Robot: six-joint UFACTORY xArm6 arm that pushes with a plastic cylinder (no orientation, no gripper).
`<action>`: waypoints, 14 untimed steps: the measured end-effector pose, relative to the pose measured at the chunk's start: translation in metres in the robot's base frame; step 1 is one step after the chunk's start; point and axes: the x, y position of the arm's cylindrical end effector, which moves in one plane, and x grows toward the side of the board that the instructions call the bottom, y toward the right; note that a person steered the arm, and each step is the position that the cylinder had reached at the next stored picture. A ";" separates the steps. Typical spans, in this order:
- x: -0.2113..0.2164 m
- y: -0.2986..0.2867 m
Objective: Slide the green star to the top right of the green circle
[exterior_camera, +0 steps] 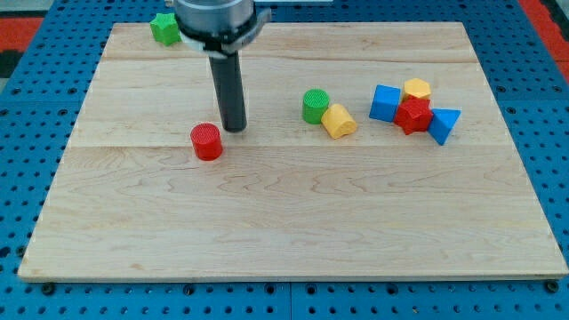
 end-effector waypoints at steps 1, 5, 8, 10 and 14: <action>-0.022 -0.015; -0.204 -0.176; -0.156 0.046; -0.138 -0.006; -0.042 0.044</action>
